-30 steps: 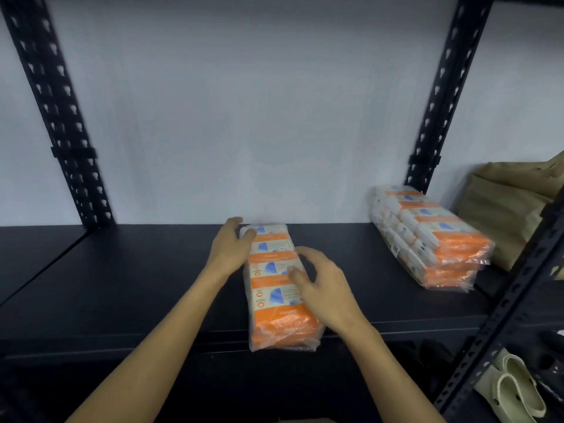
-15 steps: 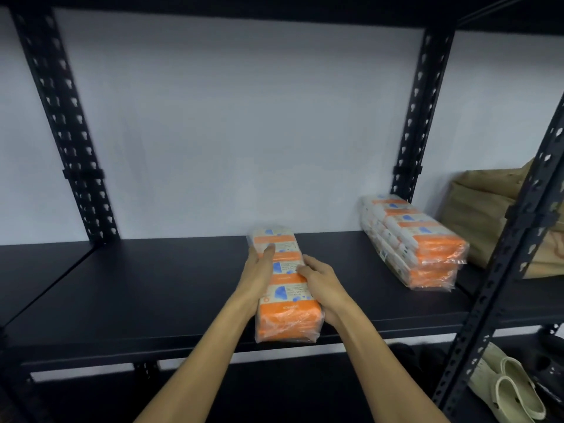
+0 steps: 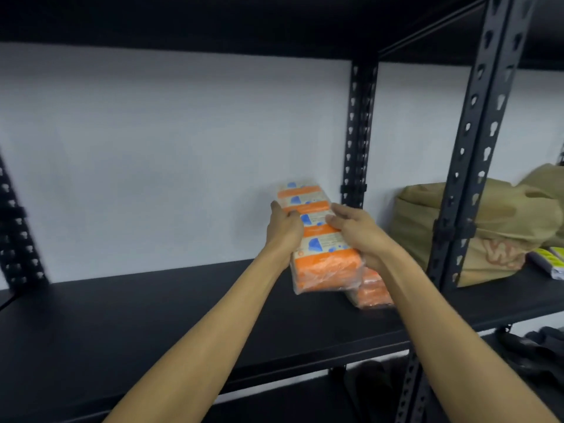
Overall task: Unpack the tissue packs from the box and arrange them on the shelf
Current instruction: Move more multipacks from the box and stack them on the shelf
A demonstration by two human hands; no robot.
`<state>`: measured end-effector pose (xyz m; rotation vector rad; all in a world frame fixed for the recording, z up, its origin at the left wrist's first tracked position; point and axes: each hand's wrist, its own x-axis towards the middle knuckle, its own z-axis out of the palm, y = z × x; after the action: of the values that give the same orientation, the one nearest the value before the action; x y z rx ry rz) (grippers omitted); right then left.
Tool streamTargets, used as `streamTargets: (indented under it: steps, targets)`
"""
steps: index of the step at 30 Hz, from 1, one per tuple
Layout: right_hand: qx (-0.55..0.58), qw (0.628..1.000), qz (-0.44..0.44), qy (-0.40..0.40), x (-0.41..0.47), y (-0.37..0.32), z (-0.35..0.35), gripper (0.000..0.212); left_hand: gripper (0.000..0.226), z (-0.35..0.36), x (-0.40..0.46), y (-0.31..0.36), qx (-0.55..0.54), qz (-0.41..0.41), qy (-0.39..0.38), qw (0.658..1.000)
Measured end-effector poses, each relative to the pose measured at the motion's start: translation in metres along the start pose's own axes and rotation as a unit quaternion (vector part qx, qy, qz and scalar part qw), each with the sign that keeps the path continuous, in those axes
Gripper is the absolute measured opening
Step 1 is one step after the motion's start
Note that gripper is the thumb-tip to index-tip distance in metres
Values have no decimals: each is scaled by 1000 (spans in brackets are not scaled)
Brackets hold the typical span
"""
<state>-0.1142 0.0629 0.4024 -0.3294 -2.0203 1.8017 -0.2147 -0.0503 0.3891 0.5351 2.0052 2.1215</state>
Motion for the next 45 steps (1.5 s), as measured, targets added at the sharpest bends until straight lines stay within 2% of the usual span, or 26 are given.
streamTargets:
  steps: [6,12,15,18,21,24,26,28,32,36,39,45]
  targets:
    - [-7,997,30,65,37,-13,-62,26,28,70,42,7,-25,-41,-14,999]
    - [8,988,35,150,65,5,-89,18,45,108,70,-6,1,-52,10,999]
    - [-67,982,19,176,75,14,-93,15,56,115,82,-17,8,-62,17,998]
    - [-180,967,5,180,84,19,-94,18,53,120,92,-26,0,-73,28,997]
    - [-227,949,-24,219,87,20,-94,22,54,122,98,-32,-1,-88,51,995]
    - [-205,929,-95,292,66,21,-88,22,53,127,95,-34,5,-89,68,994]
    - [-190,925,-128,303,44,31,-78,32,51,130,94,-32,-15,-94,72,993]
    - [-179,925,-121,312,21,47,-66,45,48,131,93,-31,-48,-113,63,990]
    - [-110,927,-111,341,-10,83,-49,58,48,120,87,-34,-101,-136,26,985]
    - [-63,928,-86,358,-18,115,-45,77,63,110,84,-47,-116,-150,-39,981]
    - [-23,940,-87,329,-17,124,-44,68,50,114,71,-56,-106,-148,-80,980]
    - [-39,944,-117,307,-10,128,-50,55,86,140,115,-97,-69,-176,-90,978]
